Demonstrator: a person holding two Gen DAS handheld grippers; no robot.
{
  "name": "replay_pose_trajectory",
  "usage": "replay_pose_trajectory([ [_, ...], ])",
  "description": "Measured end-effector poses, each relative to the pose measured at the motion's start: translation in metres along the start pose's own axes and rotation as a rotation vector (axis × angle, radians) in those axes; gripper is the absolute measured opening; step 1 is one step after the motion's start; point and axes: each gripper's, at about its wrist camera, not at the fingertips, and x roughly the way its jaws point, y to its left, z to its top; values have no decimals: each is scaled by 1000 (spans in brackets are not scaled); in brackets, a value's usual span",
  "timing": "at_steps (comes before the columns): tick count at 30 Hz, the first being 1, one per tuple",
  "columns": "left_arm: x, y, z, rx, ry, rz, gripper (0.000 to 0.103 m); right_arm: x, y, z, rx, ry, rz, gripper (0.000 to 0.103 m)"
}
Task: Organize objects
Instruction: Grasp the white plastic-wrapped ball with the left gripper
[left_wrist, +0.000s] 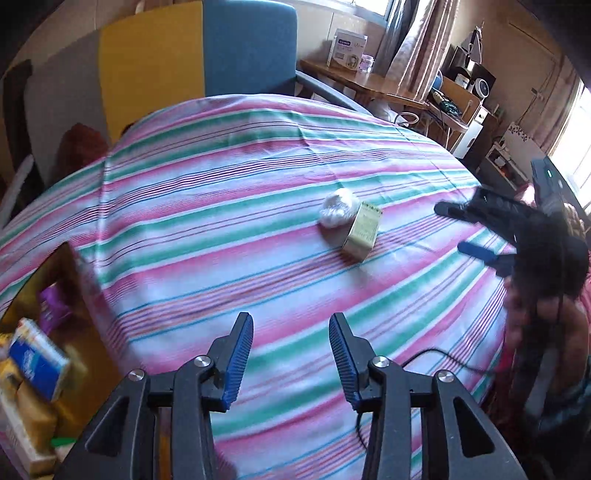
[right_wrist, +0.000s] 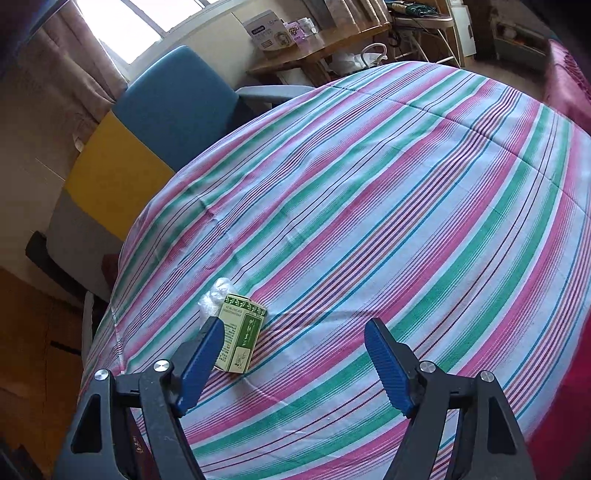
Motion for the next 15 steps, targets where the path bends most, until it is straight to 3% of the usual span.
replay_pose_trajectory([
  [2,15,-4,19,-14,10,-34,37,1,0,0,2,10,11,79],
  [9,76,-17,79,-56,49,-137,37,7,5,-2,-12,42,46,79],
  [15,125,-26,110,-92,97,-179,42,12,0,-3,12,73,61,79],
])
